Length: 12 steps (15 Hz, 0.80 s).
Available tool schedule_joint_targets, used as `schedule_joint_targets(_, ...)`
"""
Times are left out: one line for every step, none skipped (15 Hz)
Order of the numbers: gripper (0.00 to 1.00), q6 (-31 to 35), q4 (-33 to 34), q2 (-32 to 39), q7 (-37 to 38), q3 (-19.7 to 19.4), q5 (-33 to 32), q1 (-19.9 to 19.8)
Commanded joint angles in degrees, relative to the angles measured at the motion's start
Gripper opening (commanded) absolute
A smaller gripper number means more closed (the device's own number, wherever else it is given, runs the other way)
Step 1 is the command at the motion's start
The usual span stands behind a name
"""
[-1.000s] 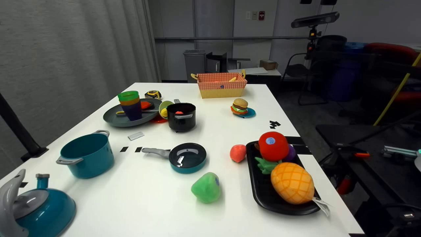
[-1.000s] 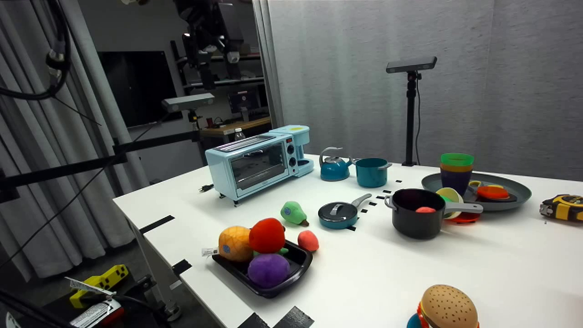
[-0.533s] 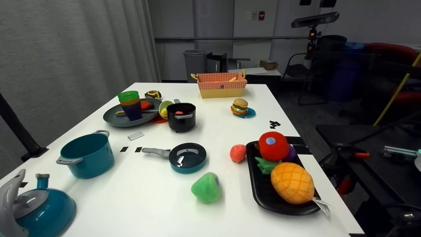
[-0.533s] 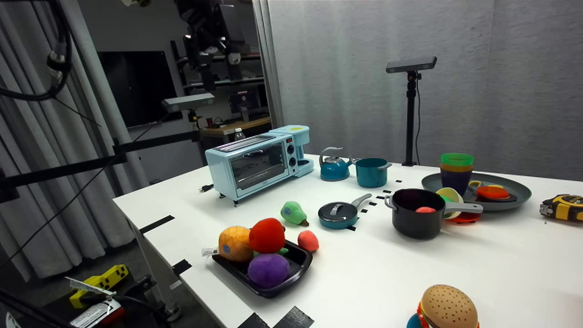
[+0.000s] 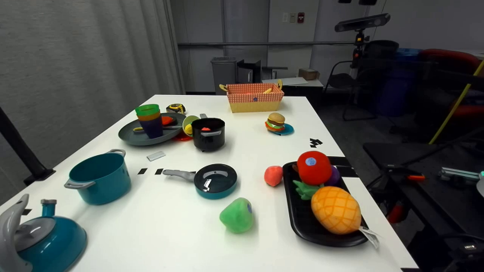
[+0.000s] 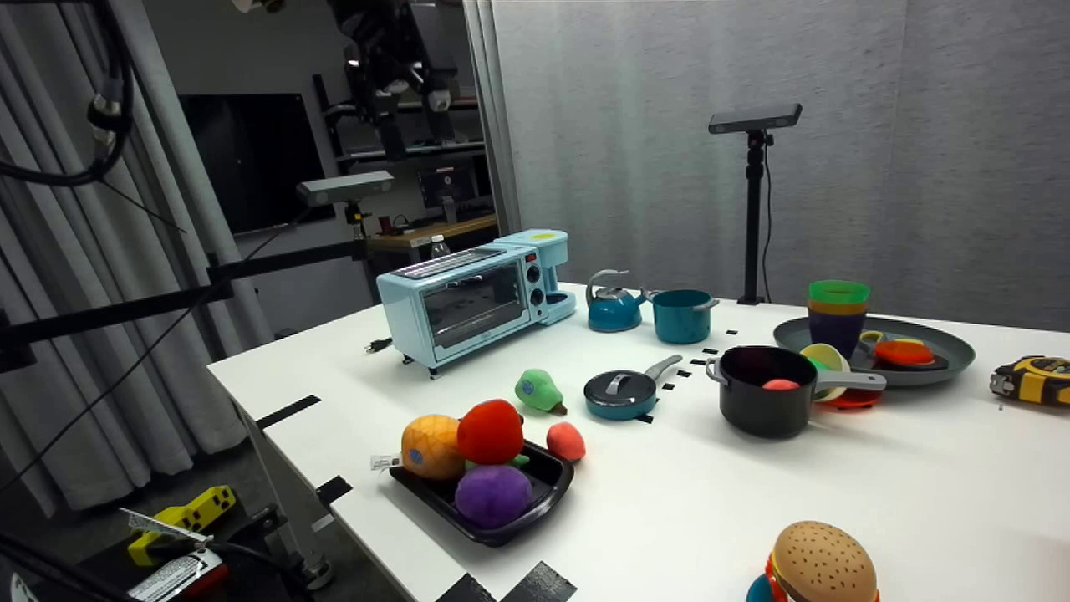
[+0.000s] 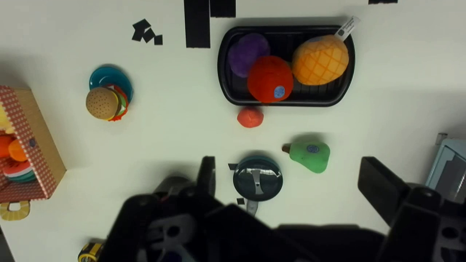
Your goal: Move the lid from the pan to the black pot
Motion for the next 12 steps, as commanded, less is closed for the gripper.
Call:
schedule_joint_targets(1.00, 0.76, 2.56, 1.69, 0.33, 0.09, -0.27, 0.35)
schedule_joint_targets(1.00, 0.75, 4.41, 3.10, 0.38, 0.23, -0.29, 0.41)
schedule_joint_targets(1.00, 0.75, 4.43, 3.60, 0.38, 0.25, -0.29, 0.42)
schedule_joint_targets(1.00, 0.76, 4.03, 3.66, 0.38, 0.22, -0.29, 0.41)
schedule_joint_targets(1.00, 0.76, 3.66, 3.40, 0.37, 0.11, -0.28, 0.38)
schedule_joint_targets(1.00, 0.76, 3.54, 3.22, 0.37, 0.08, -0.27, 0.37)
schedule_joint_targets(1.00, 0.76, 3.50, 3.18, 0.37, 0.12, -0.28, 0.38)
schedule_joint_targets(1.00, 0.76, 3.42, 3.06, 0.37, 0.12, -0.28, 0.38)
schedule_joint_targets(1.00, 0.76, 3.35, 2.96, 0.37, 0.11, -0.28, 0.38)
schedule_joint_targets(1.00, 0.76, 3.31, 2.95, 0.37, 0.12, -0.28, 0.38)
schedule_joint_targets(1.00, 0.76, 3.26, 2.92, 0.37, 0.12, -0.28, 0.38)
schedule_joint_targets(1.00, 0.76, 3.24, 2.92, 0.37, 0.11, -0.28, 0.38)
